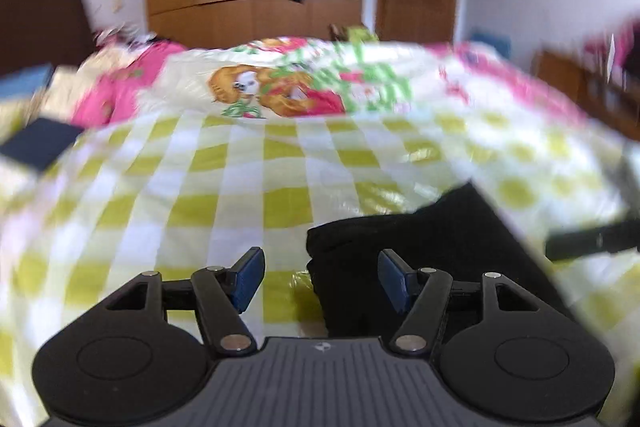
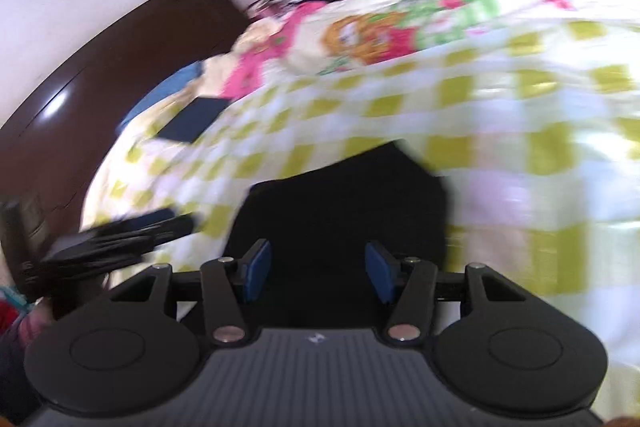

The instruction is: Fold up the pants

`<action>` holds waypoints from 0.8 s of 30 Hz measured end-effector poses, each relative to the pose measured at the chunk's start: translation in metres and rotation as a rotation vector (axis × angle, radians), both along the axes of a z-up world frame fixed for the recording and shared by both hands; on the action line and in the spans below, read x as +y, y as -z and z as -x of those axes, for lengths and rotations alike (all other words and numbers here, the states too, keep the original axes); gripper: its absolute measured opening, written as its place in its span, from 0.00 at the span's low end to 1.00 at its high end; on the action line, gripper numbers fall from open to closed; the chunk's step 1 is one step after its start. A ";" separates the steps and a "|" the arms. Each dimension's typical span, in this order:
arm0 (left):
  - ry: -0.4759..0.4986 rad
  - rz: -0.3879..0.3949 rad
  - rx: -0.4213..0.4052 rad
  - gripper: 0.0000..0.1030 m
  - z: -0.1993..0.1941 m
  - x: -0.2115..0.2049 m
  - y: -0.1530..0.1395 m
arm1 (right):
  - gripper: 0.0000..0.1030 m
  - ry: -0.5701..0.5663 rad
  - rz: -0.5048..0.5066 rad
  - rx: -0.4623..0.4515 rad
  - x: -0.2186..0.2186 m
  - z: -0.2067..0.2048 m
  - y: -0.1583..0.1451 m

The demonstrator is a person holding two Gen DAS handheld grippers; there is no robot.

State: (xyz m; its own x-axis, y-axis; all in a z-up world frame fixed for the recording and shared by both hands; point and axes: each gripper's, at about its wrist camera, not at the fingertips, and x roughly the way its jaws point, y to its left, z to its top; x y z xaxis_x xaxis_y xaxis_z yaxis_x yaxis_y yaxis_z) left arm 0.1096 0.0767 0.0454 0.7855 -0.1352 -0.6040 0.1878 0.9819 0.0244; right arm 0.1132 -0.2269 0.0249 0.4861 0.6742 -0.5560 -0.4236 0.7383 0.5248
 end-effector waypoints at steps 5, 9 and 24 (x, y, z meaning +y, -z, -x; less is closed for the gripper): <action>-0.018 -0.177 0.011 0.71 -0.044 -0.004 0.039 | 0.54 0.001 0.007 0.035 0.043 -0.061 0.028; -0.048 -0.220 0.052 0.73 -0.071 0.003 0.076 | 0.53 0.041 0.031 0.112 0.053 -0.086 0.055; -0.010 -0.122 -0.148 0.73 0.070 -0.013 0.017 | 0.62 0.019 0.231 -0.165 0.031 0.065 0.003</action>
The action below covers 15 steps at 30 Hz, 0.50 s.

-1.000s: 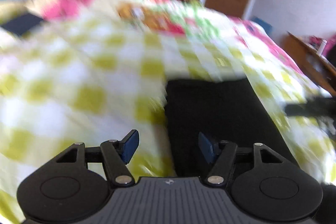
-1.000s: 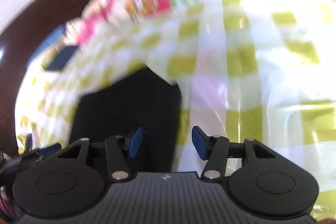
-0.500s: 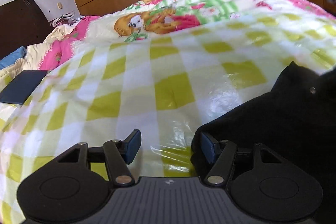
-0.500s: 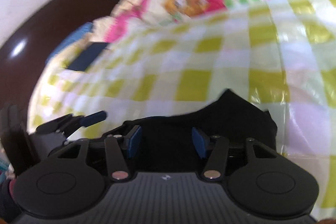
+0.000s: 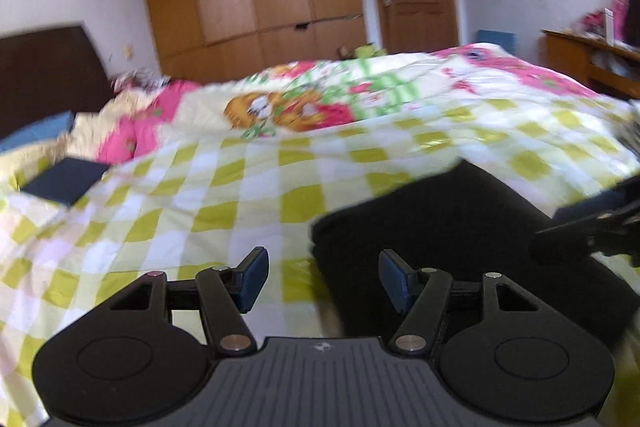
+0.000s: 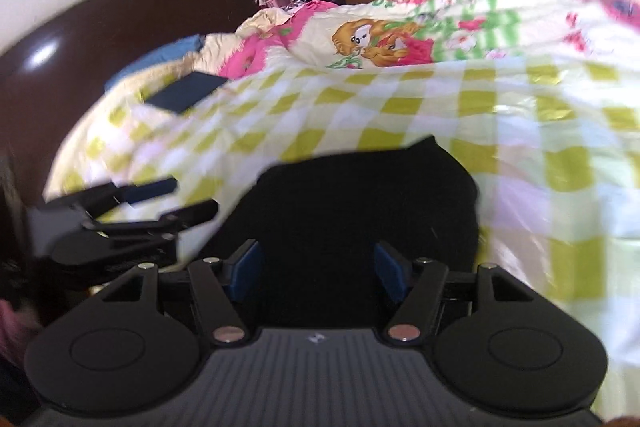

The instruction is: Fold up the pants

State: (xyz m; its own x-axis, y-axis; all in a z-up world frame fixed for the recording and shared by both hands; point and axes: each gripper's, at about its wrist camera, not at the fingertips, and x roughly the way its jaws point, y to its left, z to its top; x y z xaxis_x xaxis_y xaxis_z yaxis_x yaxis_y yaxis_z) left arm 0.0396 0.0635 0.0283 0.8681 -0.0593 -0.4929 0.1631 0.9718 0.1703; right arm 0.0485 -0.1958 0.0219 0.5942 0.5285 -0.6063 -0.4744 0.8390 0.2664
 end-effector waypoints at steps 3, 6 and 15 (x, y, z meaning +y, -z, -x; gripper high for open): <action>0.024 -0.125 0.049 0.73 0.003 -0.016 0.024 | 0.68 0.034 0.027 0.051 -0.006 0.013 0.023; 0.009 -0.137 0.098 0.82 -0.018 -0.012 0.046 | 0.68 0.059 0.075 0.066 -0.005 0.014 0.038; -0.051 0.003 0.104 0.80 0.015 -0.001 0.019 | 0.68 0.206 -0.014 0.114 -0.033 0.033 0.034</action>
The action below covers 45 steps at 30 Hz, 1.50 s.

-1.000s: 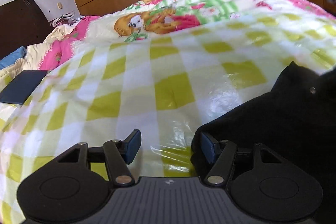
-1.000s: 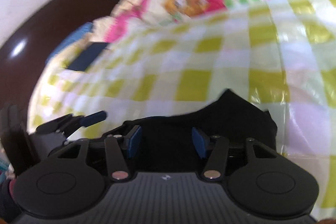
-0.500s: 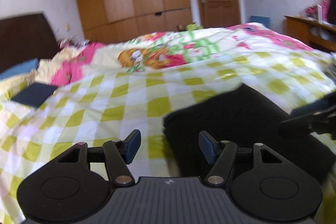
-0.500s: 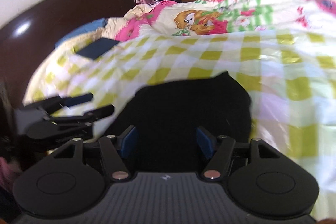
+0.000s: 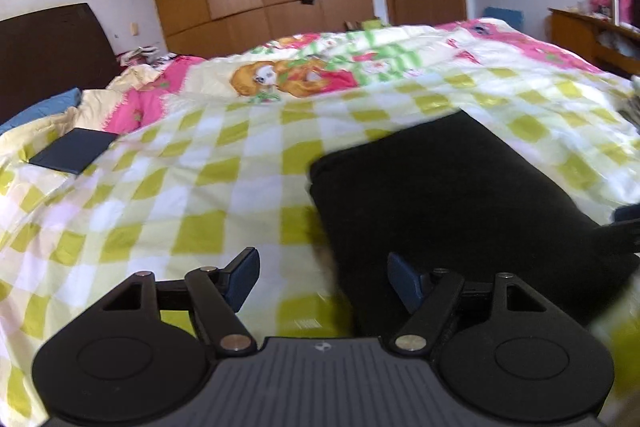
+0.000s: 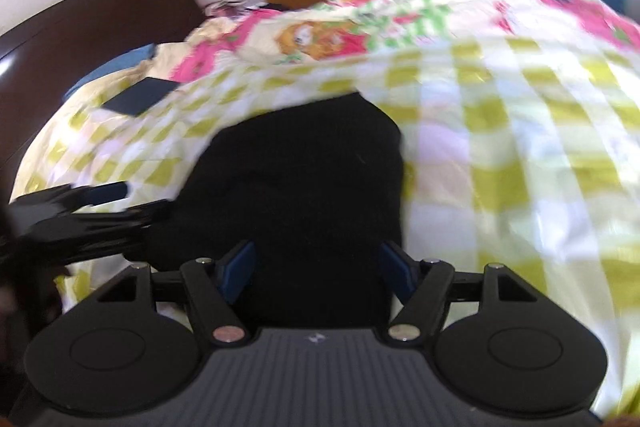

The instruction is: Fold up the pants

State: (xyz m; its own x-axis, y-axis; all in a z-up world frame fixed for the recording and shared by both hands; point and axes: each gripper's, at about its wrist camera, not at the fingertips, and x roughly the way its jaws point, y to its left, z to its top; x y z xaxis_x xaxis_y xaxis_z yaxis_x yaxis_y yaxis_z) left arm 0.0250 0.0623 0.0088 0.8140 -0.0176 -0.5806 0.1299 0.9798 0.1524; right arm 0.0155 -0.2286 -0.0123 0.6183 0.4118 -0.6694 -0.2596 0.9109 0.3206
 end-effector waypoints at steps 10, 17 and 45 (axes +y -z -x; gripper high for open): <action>-0.067 0.033 0.016 0.79 0.024 -0.002 -0.011 | 0.69 0.014 -0.054 0.014 -0.006 0.013 -0.004; -0.043 0.100 0.089 0.79 0.041 -0.021 -0.006 | 0.70 0.025 -0.059 0.013 -0.007 0.020 -0.003; -0.057 0.166 0.119 0.91 0.057 -0.032 -0.007 | 0.71 -0.027 -0.057 0.039 -0.002 0.041 -0.001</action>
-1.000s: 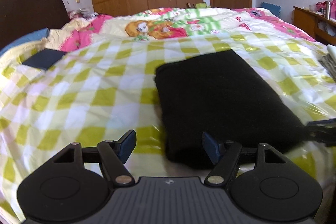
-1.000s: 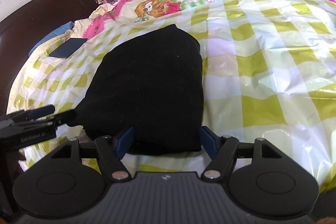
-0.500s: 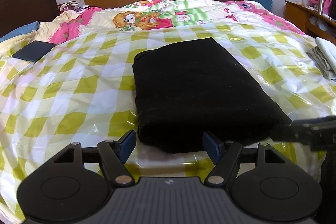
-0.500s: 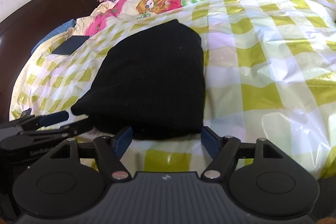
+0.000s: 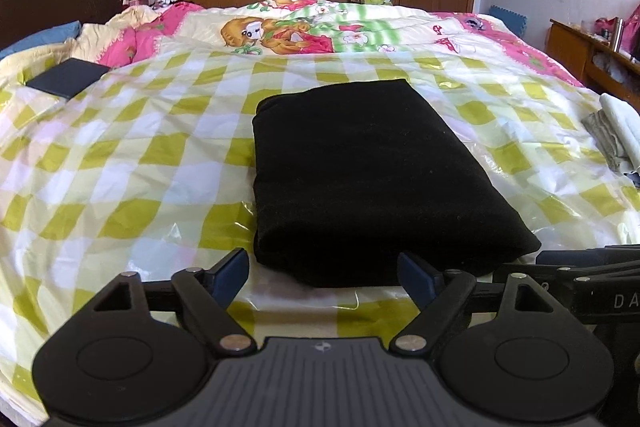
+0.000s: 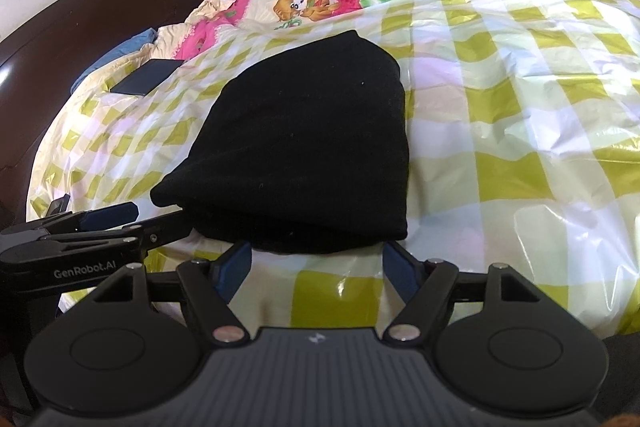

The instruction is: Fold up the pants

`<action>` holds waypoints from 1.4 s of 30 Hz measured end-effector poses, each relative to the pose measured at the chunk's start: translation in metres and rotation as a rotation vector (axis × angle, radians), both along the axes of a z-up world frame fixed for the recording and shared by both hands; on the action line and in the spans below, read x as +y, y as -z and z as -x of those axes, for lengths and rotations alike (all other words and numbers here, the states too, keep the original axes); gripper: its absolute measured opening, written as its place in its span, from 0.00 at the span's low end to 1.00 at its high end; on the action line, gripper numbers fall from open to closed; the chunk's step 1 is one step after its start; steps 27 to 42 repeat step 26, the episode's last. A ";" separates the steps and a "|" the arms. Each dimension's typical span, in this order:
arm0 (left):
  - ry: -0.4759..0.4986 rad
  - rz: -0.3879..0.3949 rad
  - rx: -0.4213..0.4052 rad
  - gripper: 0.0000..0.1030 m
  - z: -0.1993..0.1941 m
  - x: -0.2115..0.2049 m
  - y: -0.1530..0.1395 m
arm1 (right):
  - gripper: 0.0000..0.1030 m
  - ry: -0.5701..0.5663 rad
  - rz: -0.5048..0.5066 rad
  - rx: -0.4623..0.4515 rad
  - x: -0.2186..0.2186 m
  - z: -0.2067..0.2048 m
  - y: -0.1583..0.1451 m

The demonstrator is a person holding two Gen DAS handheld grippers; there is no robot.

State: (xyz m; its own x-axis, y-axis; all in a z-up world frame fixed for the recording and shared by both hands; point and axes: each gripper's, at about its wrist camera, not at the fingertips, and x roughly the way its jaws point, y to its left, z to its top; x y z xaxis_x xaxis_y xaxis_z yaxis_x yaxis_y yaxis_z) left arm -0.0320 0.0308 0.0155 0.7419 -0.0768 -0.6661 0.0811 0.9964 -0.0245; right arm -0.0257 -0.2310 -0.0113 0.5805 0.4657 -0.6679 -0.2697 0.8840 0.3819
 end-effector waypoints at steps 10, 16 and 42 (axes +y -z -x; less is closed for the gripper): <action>-0.035 0.029 -0.013 1.00 0.007 0.005 0.002 | 0.72 -0.001 0.009 0.010 0.003 0.001 0.002; -0.016 0.002 -0.007 1.00 0.009 -0.001 0.004 | 0.72 -0.014 0.012 0.014 0.005 0.001 0.003; 0.002 -0.025 -0.010 1.00 0.012 -0.007 0.004 | 0.75 -0.029 0.013 0.018 0.007 0.003 0.004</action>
